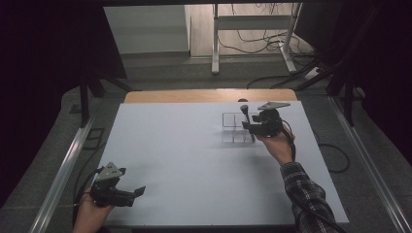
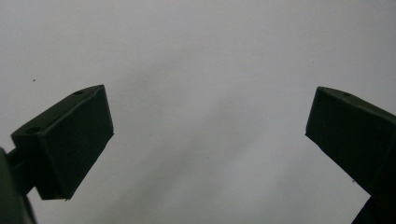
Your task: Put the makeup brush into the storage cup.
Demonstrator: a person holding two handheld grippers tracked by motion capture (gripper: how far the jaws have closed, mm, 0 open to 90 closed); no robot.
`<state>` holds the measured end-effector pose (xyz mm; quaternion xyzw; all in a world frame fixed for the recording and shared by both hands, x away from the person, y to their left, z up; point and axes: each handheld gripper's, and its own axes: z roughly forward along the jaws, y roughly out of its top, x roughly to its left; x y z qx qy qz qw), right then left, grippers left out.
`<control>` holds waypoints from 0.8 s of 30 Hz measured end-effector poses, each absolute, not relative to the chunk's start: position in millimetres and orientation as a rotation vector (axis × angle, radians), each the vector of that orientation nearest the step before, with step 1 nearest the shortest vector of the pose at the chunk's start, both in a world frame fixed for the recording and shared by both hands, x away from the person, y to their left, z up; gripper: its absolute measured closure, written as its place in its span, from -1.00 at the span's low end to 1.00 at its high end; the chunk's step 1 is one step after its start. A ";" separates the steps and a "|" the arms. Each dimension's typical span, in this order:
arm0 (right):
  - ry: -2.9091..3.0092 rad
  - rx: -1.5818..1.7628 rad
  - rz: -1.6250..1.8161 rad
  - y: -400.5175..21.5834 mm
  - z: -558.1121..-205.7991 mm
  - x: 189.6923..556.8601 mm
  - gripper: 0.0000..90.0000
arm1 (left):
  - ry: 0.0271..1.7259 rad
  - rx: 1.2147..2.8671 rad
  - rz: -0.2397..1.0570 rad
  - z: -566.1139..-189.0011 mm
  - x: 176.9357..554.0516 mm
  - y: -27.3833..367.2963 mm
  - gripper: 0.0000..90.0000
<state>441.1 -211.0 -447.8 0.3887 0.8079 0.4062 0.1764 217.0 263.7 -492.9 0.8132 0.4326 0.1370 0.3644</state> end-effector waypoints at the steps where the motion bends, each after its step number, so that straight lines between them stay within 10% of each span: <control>1: 2.289 1.101 1.156 -211.1 -447.3 441.1 -0.10 | 1.113 2.091 0.352 -492.8 217.0 263.7 -0.97; 24: 2.334 1.098 1.165 -206.8 -439.0 430.5 -0.62 | 1.112 2.087 0.356 -492.4 216.1 264.3 -0.97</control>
